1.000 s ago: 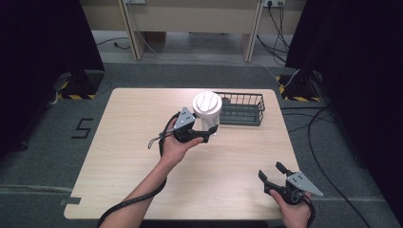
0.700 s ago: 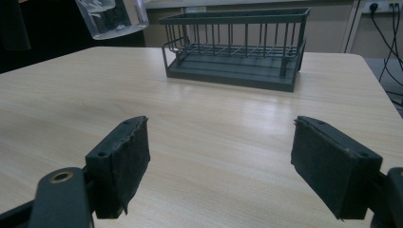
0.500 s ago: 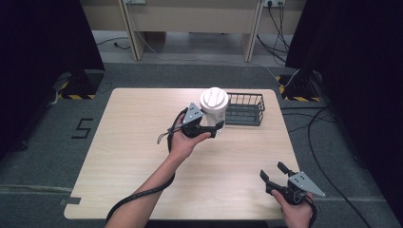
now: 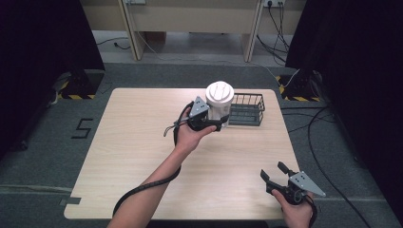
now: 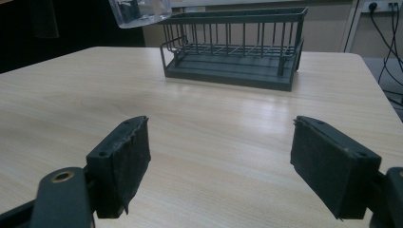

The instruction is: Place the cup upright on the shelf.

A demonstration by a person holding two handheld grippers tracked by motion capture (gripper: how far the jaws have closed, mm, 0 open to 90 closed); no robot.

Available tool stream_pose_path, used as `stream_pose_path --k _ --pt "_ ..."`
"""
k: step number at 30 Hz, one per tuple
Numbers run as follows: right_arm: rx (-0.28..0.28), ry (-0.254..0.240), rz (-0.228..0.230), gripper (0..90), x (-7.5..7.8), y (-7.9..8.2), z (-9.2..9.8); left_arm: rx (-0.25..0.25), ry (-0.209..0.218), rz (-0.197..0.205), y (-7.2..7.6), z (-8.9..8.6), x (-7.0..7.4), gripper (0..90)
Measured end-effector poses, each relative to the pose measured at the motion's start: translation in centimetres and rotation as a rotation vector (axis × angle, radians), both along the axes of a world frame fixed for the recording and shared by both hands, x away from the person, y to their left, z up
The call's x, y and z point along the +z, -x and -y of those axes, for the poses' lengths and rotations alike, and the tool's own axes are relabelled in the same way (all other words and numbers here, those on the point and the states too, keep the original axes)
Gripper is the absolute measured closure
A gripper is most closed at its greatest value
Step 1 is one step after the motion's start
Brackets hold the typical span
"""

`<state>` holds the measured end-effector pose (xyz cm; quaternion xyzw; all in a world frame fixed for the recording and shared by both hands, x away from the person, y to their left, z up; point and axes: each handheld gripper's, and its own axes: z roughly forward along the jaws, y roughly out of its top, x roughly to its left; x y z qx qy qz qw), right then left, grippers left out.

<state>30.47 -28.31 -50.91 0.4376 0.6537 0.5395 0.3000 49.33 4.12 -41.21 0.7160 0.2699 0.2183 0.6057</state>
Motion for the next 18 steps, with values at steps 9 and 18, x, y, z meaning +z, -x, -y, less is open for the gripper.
stream_pose_path --k 9,18 --pt "0.009 -0.001 -0.003 21.6 -0.1 0.0 -0.2 0.011 -0.001 -0.009 -1.2 0.4 0.3 17.9" --pt "0.008 -0.006 0.000 21.7 -0.1 0.0 -0.2 0.013 0.000 -0.005 -2.4 1.2 0.9 17.9"
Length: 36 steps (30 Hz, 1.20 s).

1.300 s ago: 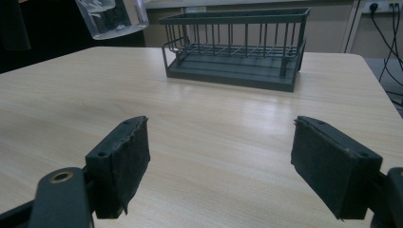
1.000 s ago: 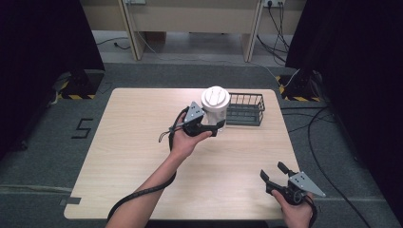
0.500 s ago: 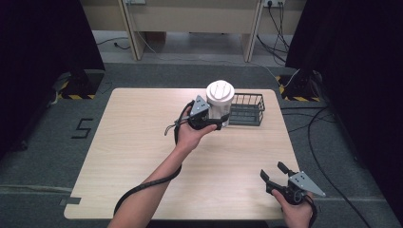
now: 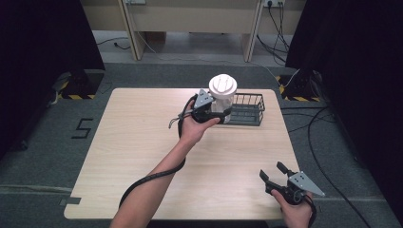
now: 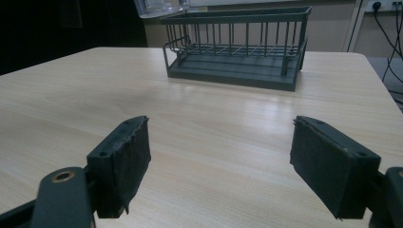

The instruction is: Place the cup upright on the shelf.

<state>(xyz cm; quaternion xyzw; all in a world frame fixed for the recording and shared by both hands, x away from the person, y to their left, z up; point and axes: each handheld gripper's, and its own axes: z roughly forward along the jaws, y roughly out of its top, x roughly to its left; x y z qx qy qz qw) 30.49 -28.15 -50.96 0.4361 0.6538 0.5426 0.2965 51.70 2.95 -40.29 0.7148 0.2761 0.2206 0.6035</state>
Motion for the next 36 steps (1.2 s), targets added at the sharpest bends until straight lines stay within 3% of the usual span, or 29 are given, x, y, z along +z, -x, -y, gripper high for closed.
stream_pose_path --k 20,36 --pt "0.007 -0.006 0.002 21.8 -0.1 -0.1 -0.1 0.000 0.006 -0.033 -2.3 2.6 -0.4 17.9" --pt "0.020 -0.010 -0.004 21.8 -0.2 -0.1 -0.3 0.017 0.003 -0.027 -3.6 2.8 1.2 17.9"
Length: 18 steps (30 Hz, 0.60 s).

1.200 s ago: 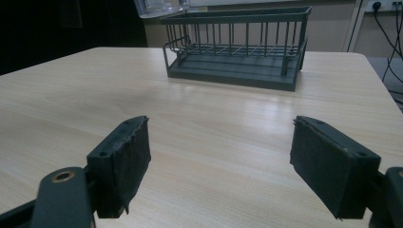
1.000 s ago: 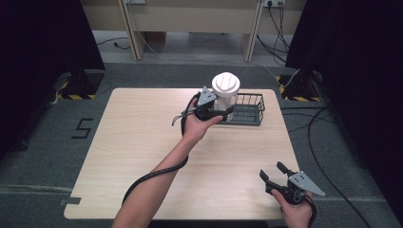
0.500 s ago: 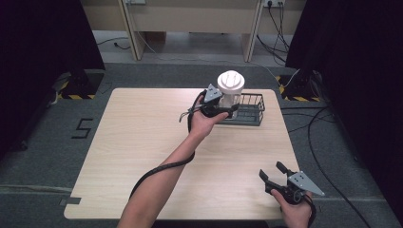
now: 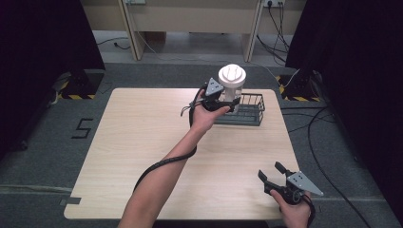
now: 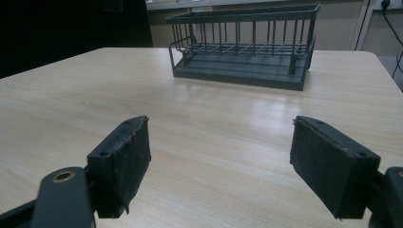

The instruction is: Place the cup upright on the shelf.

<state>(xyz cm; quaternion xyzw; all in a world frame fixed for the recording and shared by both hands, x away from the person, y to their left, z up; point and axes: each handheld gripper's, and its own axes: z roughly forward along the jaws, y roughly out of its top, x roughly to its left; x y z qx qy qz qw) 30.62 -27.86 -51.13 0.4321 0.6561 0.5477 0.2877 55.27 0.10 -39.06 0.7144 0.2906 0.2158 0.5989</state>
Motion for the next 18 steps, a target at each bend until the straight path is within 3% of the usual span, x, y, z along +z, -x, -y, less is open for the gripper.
stream_pose_path --k 18 --pt "0.007 0.003 -0.002 21.8 -0.1 -0.1 -0.1 0.025 -0.007 -0.016 -1.7 0.3 0.0 17.9"
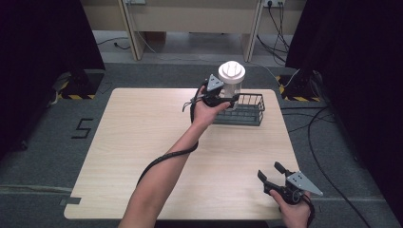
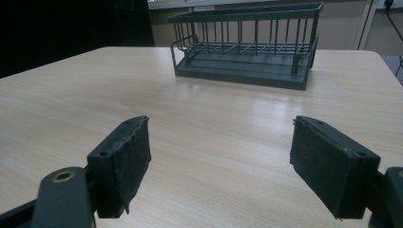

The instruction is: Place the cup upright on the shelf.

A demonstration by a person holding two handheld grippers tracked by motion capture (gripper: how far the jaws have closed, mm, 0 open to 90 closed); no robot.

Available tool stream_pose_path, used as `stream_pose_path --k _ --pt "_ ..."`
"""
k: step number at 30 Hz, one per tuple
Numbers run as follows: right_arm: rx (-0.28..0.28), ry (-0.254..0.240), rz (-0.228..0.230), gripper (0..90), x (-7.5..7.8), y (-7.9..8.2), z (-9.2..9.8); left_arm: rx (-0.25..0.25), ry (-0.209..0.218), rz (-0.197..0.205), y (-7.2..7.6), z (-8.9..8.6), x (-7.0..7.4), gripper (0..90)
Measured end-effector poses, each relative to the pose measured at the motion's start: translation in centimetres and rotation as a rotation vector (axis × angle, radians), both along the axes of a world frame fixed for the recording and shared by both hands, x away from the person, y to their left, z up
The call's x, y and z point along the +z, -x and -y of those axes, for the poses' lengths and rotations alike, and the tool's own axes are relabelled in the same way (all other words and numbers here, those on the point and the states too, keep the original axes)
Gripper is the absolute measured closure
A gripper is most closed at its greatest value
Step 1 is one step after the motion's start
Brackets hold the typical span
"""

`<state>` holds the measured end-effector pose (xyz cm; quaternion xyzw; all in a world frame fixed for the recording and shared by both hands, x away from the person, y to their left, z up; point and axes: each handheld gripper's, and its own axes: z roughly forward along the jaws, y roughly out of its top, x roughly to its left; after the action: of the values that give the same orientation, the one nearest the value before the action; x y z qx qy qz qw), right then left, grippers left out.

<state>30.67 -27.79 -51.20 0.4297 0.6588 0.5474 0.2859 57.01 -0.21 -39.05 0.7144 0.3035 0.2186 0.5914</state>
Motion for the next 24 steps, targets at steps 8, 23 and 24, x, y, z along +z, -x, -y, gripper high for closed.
stream_pose_path --k 8,23,24 --pt "-0.001 -0.004 0.000 21.8 0.0 0.0 0.1 0.008 -0.006 -0.003 -0.9 0.4 0.1 17.9" --pt "0.001 -0.005 -0.002 21.8 0.0 0.0 0.1 0.039 -0.014 -0.040 -2.8 1.4 -1.4 17.8" --pt "0.001 -0.005 -0.002 21.8 0.0 0.0 0.1 0.041 -0.012 -0.044 -2.9 1.4 -1.5 17.8"
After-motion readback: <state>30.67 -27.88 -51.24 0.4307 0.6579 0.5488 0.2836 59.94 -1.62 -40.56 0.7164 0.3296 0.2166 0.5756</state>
